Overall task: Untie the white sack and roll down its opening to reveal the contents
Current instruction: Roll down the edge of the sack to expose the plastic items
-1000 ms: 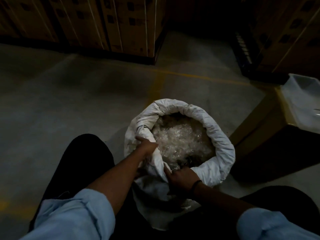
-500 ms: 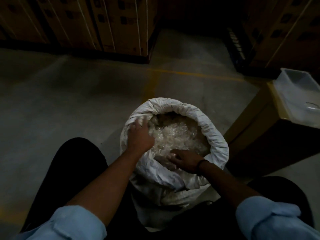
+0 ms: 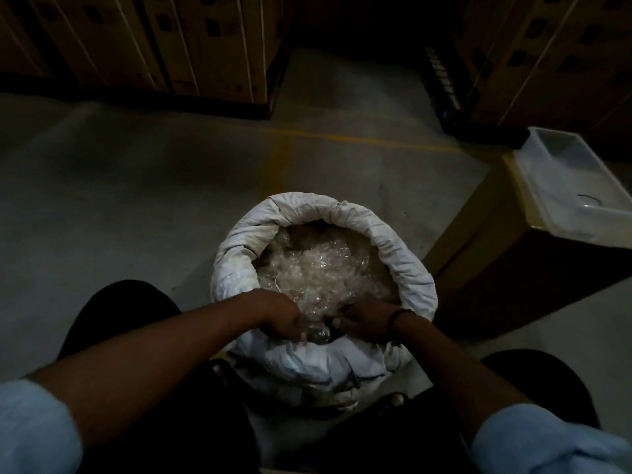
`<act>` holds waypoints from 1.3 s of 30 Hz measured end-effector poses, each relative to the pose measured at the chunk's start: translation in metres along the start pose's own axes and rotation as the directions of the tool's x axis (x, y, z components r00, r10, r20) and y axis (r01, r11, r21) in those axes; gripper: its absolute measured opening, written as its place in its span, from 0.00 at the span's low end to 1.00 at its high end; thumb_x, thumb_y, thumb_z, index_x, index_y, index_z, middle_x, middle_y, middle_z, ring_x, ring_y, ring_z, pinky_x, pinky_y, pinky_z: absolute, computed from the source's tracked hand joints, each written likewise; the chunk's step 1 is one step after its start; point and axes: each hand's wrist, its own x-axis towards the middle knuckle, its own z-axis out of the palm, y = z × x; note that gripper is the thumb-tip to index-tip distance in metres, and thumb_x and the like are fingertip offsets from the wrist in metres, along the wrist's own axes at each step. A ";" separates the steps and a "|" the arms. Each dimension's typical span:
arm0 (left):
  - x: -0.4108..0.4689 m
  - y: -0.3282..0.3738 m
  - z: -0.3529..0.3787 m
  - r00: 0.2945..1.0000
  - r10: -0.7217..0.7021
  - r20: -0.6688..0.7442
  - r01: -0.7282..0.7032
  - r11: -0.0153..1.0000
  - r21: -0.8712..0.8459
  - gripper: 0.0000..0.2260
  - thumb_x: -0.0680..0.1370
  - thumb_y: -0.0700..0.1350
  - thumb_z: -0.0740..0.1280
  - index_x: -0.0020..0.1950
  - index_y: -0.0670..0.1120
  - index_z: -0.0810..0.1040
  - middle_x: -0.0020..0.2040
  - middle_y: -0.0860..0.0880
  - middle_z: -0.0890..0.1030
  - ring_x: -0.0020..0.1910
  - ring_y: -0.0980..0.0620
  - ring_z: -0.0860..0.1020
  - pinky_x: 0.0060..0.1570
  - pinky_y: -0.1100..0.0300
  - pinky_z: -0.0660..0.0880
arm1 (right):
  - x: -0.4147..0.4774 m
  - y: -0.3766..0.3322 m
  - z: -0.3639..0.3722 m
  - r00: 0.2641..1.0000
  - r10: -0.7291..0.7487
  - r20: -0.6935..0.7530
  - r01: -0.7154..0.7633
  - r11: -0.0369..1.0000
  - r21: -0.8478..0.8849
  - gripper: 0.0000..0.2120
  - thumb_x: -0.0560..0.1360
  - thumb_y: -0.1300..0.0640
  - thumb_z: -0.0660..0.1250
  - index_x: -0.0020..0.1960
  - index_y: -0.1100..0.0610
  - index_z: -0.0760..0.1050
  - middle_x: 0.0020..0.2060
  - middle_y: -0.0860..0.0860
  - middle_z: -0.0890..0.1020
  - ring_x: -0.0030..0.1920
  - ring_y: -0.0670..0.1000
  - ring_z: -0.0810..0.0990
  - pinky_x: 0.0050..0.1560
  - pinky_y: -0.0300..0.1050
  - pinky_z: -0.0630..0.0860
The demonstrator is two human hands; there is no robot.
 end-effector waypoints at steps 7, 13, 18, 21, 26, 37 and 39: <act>0.021 -0.029 -0.021 0.966 -0.072 -0.246 0.036 0.988 -0.150 0.26 0.78 0.64 0.60 0.69 0.50 0.73 0.68 0.47 0.76 0.65 0.47 0.75 0.64 0.52 0.72 | 0.029 -0.005 -0.030 0.977 0.027 -0.213 -0.040 0.998 -0.055 0.24 0.75 0.34 0.59 0.56 0.52 0.78 0.54 0.54 0.82 0.54 0.55 0.80 0.54 0.48 0.75; 0.049 -0.042 -0.038 0.936 -0.135 -0.325 0.064 0.974 -0.219 0.32 0.77 0.64 0.64 0.75 0.47 0.67 0.73 0.44 0.70 0.70 0.44 0.71 0.67 0.50 0.69 | 0.068 -0.010 -0.050 0.955 -0.003 -0.298 -0.026 0.995 -0.094 0.30 0.73 0.34 0.62 0.67 0.52 0.71 0.65 0.55 0.75 0.65 0.57 0.74 0.65 0.53 0.70; 0.068 -0.065 -0.046 0.895 -0.174 -0.411 0.037 0.946 -0.321 0.31 0.75 0.63 0.66 0.73 0.48 0.69 0.71 0.43 0.72 0.68 0.43 0.72 0.67 0.48 0.70 | 0.091 0.012 -0.079 0.918 -0.020 -0.395 0.026 1.000 0.010 0.33 0.69 0.35 0.64 0.69 0.52 0.70 0.66 0.53 0.75 0.67 0.54 0.72 0.69 0.52 0.68; 0.069 -0.081 -0.047 0.856 -0.191 -0.481 -0.013 0.921 -0.389 0.32 0.73 0.60 0.69 0.73 0.48 0.69 0.73 0.43 0.70 0.71 0.43 0.69 0.69 0.48 0.68 | 0.094 0.023 -0.092 0.913 -0.008 -0.408 0.040 0.997 0.069 0.32 0.68 0.36 0.64 0.67 0.52 0.71 0.63 0.51 0.77 0.64 0.52 0.75 0.67 0.50 0.70; 0.062 -0.104 -0.066 0.766 -0.248 -0.593 -0.026 0.910 -0.414 0.30 0.73 0.58 0.71 0.70 0.44 0.73 0.68 0.41 0.75 0.68 0.41 0.72 0.68 0.47 0.68 | 0.086 0.030 -0.124 0.800 0.024 -0.600 -0.007 0.999 0.031 0.18 0.75 0.56 0.67 0.62 0.64 0.75 0.57 0.59 0.80 0.58 0.58 0.78 0.60 0.47 0.71; 0.047 -0.062 -0.056 0.973 0.067 -0.219 -0.111 0.974 -0.196 0.18 0.78 0.59 0.65 0.61 0.50 0.80 0.57 0.51 0.82 0.55 0.51 0.79 0.55 0.56 0.75 | 0.068 -0.007 -0.072 0.999 -0.044 -0.030 0.040 0.993 -0.109 0.17 0.75 0.41 0.66 0.55 0.52 0.79 0.52 0.50 0.83 0.54 0.52 0.80 0.54 0.44 0.73; 0.044 -0.050 -0.049 0.988 0.120 -0.099 -0.134 0.979 -0.152 0.15 0.79 0.57 0.65 0.58 0.50 0.82 0.55 0.51 0.83 0.50 0.53 0.79 0.50 0.58 0.74 | 0.064 -0.010 -0.059 0.980 -0.036 0.194 0.063 0.989 -0.132 0.16 0.76 0.44 0.65 0.56 0.53 0.80 0.55 0.50 0.81 0.56 0.52 0.79 0.52 0.44 0.71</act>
